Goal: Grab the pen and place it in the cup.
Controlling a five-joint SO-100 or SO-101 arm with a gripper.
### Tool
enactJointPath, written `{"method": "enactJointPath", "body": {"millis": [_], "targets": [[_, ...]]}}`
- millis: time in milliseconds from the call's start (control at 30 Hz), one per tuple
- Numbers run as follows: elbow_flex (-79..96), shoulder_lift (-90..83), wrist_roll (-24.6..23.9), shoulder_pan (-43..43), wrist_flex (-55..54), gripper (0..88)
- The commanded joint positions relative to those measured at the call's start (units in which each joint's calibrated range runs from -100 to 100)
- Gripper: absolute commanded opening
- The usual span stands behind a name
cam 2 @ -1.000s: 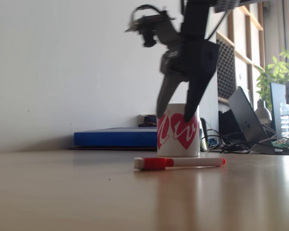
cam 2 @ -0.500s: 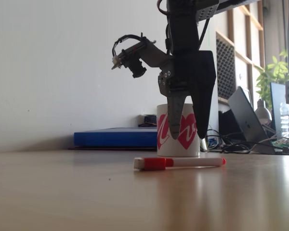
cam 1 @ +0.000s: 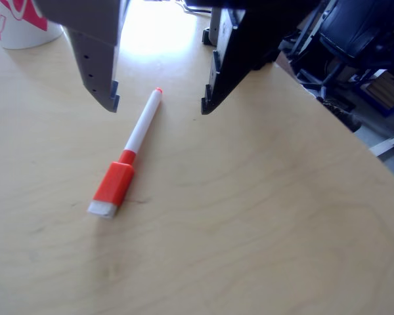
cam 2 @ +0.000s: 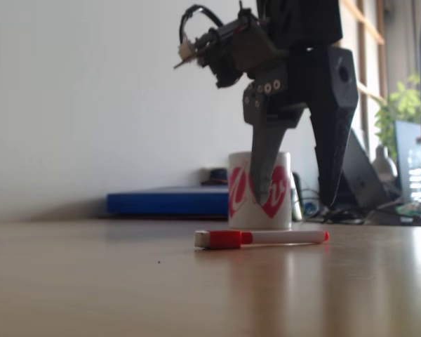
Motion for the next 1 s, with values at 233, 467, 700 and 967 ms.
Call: {"method": "enactJointPath", "body": {"millis": [233,467,700,967], "targets": [[6.82,-0.06,0.51,1.1,-13.88,31.5],[7.54,0.19,0.56,4.52,-14.83,30.8],[3.38,6.0,0.56,4.77,-10.7,31.4],[-1.15,11.14,0.51,4.86,-6.91,30.0]]}}
